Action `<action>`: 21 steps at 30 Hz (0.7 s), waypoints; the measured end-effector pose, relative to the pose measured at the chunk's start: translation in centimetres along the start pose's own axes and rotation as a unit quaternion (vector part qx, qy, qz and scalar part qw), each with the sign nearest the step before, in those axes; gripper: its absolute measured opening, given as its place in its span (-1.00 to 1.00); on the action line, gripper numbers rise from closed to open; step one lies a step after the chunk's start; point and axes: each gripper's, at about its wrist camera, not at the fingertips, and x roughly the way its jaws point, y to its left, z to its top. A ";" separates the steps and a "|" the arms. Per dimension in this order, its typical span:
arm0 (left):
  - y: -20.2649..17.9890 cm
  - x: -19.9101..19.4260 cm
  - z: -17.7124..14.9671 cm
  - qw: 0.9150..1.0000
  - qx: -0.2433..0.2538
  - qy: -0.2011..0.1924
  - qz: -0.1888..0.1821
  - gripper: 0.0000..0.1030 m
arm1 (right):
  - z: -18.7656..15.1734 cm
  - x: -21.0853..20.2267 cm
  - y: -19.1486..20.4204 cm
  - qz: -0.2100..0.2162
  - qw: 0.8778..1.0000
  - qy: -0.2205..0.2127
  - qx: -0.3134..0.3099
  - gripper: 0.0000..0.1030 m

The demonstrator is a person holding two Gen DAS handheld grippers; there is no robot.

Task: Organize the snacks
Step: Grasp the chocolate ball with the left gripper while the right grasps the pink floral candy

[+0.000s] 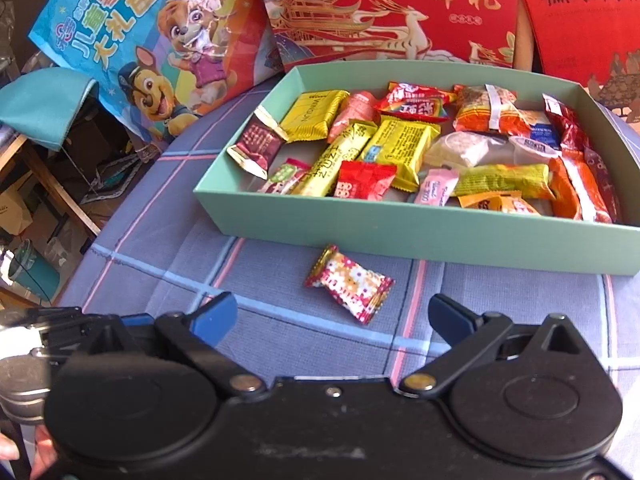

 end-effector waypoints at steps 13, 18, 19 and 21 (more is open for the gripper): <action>0.9 -0.3 -0.5 1.000 -0.009 0.010 -0.001 -0.03 | 1.0 4.3 1.8 0.011 0.993 0.047 -0.106 0.18; 0.0 0.1 -0.4 1.000 0.009 0.001 0.012 -0.24 | 0.2 3.1 1.2 -0.004 0.997 0.038 -0.060 -0.53; -0.3 0.2 -0.4 1.000 0.018 0.002 0.015 -0.24 | -0.1 3.0 1.0 -0.004 0.998 0.033 -0.050 -0.53; -0.6 0.1 -0.5 1.000 0.021 0.000 0.015 -0.26 | -0.4 2.8 0.7 -0.003 0.999 0.025 -0.032 -0.53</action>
